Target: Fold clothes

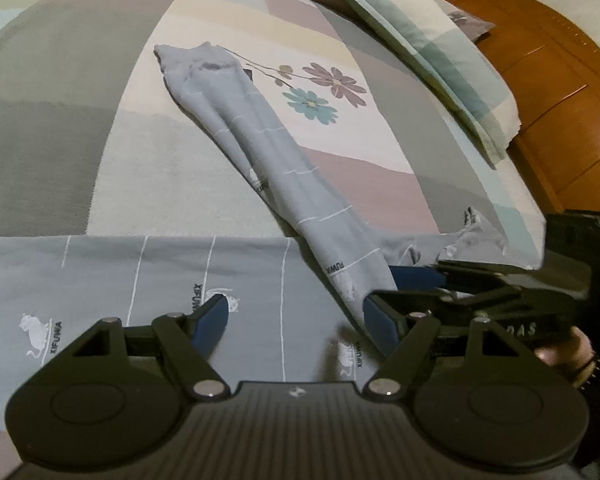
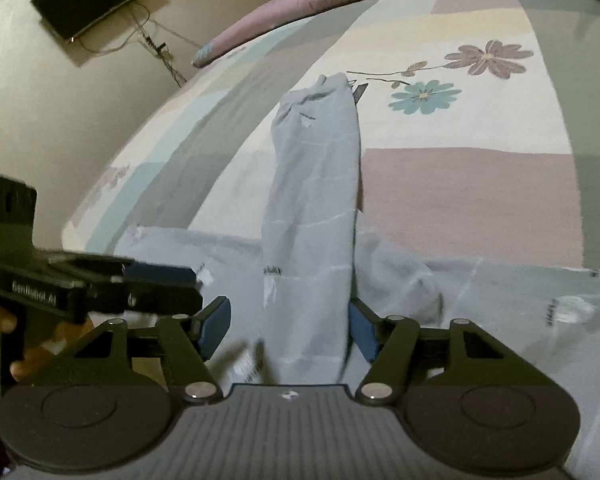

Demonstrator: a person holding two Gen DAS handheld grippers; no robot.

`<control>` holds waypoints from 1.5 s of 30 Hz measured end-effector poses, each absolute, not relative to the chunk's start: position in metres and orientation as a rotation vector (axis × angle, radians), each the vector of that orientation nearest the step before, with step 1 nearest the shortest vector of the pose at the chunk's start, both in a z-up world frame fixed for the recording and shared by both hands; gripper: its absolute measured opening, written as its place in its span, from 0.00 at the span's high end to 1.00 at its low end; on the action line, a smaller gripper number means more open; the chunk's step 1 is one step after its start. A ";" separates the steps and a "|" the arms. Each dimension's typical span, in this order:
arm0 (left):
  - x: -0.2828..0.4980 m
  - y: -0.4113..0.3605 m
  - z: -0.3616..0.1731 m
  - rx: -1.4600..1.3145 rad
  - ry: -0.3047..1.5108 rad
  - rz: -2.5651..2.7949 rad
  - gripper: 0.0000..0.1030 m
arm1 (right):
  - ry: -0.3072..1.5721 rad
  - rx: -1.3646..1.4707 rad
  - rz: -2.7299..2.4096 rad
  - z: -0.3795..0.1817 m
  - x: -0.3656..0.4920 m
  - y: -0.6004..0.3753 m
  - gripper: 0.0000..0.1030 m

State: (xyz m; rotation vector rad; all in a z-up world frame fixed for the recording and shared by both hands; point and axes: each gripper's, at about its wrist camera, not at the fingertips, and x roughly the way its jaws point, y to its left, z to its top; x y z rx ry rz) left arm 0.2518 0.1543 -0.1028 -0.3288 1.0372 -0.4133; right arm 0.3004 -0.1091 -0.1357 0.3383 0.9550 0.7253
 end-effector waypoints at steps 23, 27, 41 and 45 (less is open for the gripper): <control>0.262 0.186 -0.106 -0.605 1.046 -0.510 0.24 | 0.915 0.232 0.957 -0.123 0.287 -0.054 0.28; 0.265 0.184 -0.115 -0.627 1.071 -0.516 0.24 | 0.917 0.176 1.022 -0.118 0.266 -0.040 0.28; 0.288 0.181 -0.135 -0.677 1.033 -0.500 0.24 | 0.942 0.073 0.968 -0.119 0.227 -0.072 0.28; 0.307 0.180 -0.141 -0.728 1.024 -0.508 0.25 | 0.926 0.120 0.901 -0.118 0.223 -0.101 0.28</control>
